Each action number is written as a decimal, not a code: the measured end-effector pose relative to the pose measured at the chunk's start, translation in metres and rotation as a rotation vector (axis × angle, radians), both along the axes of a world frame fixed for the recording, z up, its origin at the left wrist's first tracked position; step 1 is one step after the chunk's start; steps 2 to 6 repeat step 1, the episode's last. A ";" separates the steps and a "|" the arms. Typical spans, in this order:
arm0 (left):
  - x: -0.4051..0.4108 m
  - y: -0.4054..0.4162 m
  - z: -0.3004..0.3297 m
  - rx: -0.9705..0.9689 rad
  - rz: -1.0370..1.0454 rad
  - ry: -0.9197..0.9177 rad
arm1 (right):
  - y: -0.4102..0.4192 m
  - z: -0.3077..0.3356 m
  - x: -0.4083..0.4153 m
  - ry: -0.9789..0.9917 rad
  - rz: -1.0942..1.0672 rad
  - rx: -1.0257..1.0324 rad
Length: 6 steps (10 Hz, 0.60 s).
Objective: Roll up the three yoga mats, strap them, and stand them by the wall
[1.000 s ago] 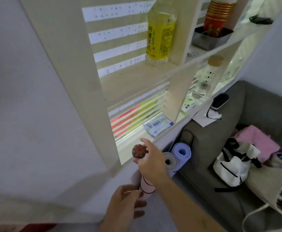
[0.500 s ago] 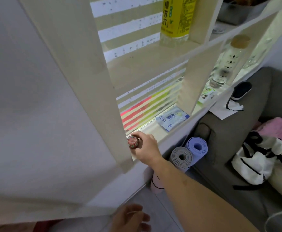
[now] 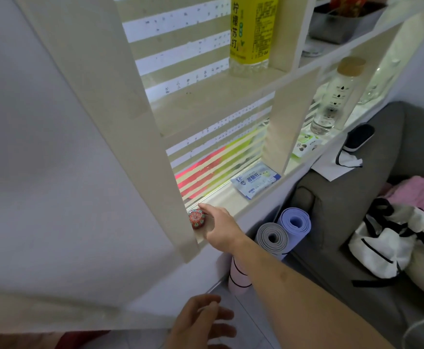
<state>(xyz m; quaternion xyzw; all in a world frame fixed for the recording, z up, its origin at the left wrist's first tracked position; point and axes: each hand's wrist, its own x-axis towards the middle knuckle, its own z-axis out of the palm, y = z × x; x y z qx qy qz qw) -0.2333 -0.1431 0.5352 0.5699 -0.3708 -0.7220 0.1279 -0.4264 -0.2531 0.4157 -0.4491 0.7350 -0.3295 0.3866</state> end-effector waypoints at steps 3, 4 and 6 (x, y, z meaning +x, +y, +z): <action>0.000 0.015 -0.002 -0.009 0.030 -0.060 | 0.015 0.000 0.005 -0.069 -0.109 -0.110; 0.000 0.015 -0.002 -0.009 0.030 -0.060 | 0.015 0.000 0.005 -0.069 -0.109 -0.110; 0.000 0.015 -0.002 -0.009 0.030 -0.060 | 0.015 0.000 0.005 -0.069 -0.109 -0.110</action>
